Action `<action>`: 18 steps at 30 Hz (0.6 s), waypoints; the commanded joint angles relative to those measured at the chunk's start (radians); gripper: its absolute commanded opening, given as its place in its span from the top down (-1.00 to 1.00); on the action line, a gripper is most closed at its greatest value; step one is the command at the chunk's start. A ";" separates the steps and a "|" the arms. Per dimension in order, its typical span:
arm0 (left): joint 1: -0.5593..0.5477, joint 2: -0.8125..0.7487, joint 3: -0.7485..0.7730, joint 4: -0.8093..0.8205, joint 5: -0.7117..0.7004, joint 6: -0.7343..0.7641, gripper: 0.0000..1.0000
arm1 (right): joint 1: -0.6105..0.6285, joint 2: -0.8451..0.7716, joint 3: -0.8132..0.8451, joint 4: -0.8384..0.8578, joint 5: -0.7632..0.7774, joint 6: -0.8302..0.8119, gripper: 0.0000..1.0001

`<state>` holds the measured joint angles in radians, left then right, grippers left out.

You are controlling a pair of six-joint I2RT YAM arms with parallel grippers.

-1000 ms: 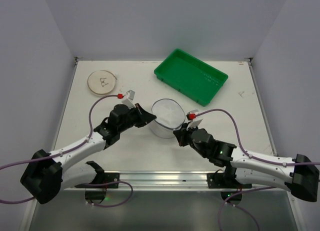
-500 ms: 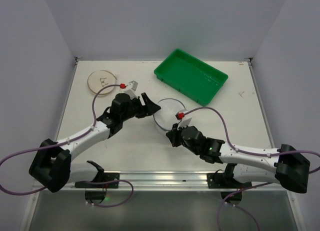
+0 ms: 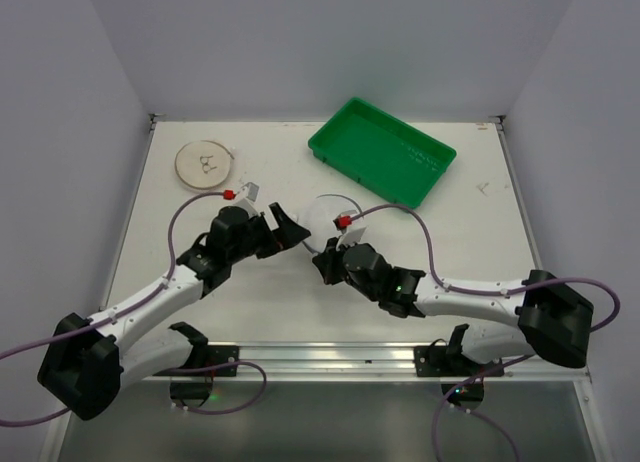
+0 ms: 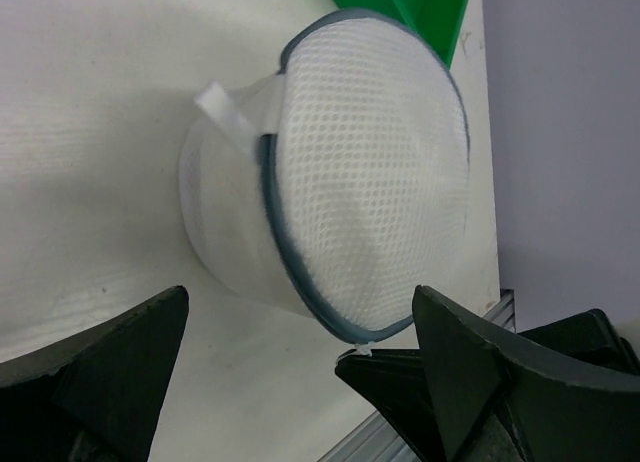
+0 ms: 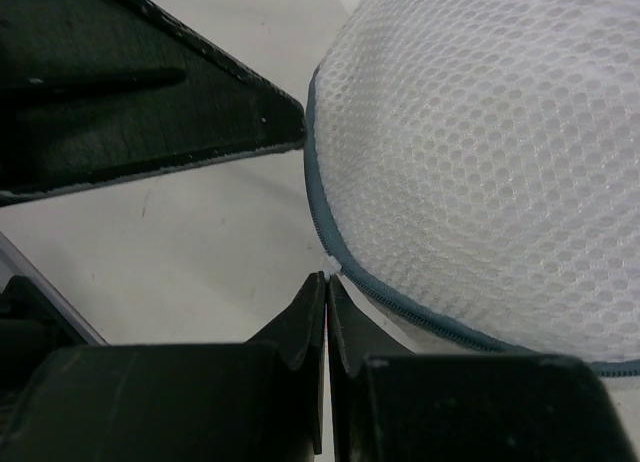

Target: Unzip the laundry bag and remove the bra

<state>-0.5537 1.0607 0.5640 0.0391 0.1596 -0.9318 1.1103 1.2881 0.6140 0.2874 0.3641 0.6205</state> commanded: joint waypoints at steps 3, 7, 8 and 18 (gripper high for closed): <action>0.006 -0.036 -0.053 0.013 0.012 -0.097 -0.90 | 0.032 0.048 0.067 0.097 0.027 0.028 1.00; 0.006 -0.012 -0.110 0.139 0.069 -0.159 -0.78 | 0.048 0.068 0.069 0.118 0.041 0.035 1.00; 0.006 -0.001 -0.111 0.156 0.078 -0.166 -0.74 | 0.049 0.068 0.070 0.119 0.044 0.035 1.00; 0.006 0.108 -0.087 0.258 0.100 -0.193 -0.22 | 0.060 0.042 0.067 0.081 0.065 0.021 1.00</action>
<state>-0.5518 1.1542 0.4580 0.2165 0.2356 -1.1080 1.1603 1.3537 0.6407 0.3370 0.3939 0.6361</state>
